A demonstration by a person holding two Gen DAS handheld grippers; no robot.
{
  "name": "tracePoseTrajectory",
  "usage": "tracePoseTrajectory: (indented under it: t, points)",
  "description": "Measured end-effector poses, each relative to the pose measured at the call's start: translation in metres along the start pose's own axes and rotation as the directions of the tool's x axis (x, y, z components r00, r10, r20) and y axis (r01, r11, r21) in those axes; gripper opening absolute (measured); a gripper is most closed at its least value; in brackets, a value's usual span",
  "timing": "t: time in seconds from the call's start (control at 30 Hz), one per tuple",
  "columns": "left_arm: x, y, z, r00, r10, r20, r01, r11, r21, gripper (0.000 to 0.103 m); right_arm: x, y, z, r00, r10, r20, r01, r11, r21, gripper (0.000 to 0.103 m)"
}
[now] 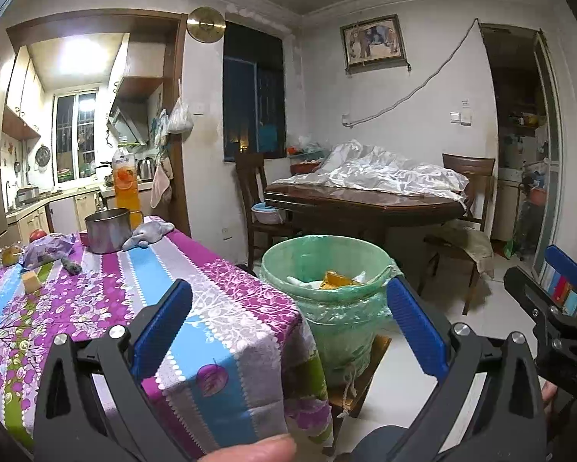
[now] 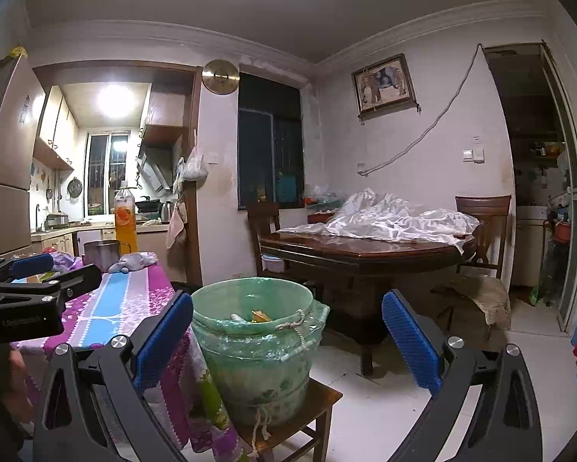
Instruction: Collect trash
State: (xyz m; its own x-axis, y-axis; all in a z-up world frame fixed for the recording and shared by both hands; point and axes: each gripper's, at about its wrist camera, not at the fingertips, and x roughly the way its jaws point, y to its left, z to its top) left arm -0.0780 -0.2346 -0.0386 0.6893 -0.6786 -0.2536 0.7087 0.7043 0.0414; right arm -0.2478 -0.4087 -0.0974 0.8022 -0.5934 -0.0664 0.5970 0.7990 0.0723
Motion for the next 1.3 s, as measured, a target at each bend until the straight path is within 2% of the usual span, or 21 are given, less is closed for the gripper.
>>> tracePoseTrajectory:
  t: [0.33,1.3]
  points:
    - [0.007,-0.003,-0.004,0.999,-0.027,-0.036,0.027,1.000,-0.003,0.098,-0.002,-0.003,-0.001,1.000,-0.001,0.003,0.001,1.000,0.003,0.098]
    - [0.016,-0.011,-0.004,0.997,-0.056,-0.061,0.056,0.998,0.000,0.097,0.004,-0.007,-0.004,1.000,0.003,-0.010,-0.003,1.000,0.009,0.098]
